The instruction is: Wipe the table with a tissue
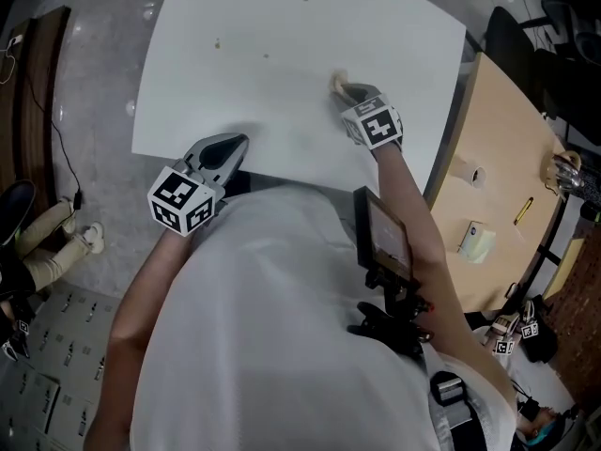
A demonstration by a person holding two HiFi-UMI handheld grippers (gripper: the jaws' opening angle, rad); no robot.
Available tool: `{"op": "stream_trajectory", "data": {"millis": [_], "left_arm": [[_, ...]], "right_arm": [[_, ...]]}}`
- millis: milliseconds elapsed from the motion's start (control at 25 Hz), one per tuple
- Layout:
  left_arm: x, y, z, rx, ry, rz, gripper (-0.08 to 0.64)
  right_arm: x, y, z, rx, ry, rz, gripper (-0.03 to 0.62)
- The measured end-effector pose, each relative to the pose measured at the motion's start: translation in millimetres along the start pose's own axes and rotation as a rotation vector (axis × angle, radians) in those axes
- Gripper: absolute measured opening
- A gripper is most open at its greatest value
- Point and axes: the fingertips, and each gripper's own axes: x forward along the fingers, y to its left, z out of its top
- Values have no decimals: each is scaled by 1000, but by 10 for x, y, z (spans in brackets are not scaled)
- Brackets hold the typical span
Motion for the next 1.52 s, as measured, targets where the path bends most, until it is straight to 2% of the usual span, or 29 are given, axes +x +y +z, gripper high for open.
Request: {"op": "stream_trajectory", "data": {"millis": [120, 200, 280, 360, 520, 680, 840, 1000, 1120, 1320, 1520], "left_arm": [[-36, 47, 26, 9, 1, -5, 8], [-45, 77, 48, 16, 1, -9, 8], [-53, 80, 72, 21, -2, -16, 8], [-81, 85, 95, 23, -8, -26, 8], [-133, 204, 106, 31, -13, -49, 8], [-181, 344, 126, 51, -14, -80, 8], [-235, 423, 203, 63, -34, -114, 8], [-283, 390, 189, 89, -22, -172, 8], [-348, 411, 162, 113, -1, -204, 8], [-463, 490, 89, 116, 7, -217, 8], [-519, 600, 69, 109, 10, -213, 8]], "right_arm": [[59, 174, 60, -35, 10, 18, 78], [87, 299, 85, -27, 1, 72, 78], [78, 492, 127, 26, -46, 168, 80], [-9, 602, 210, 122, -138, 198, 80], [-279, 430, 297, 346, -312, 102, 80], [-569, 119, 117, 463, -350, -52, 80], [-689, 89, -146, 498, -282, -151, 80], [-647, 253, -339, 551, -236, -201, 80], [-604, 380, -375, 608, -240, -228, 80], [-552, 516, -437, 633, -227, -251, 80], [-577, 336, -376, 634, -230, -294, 80]]}}
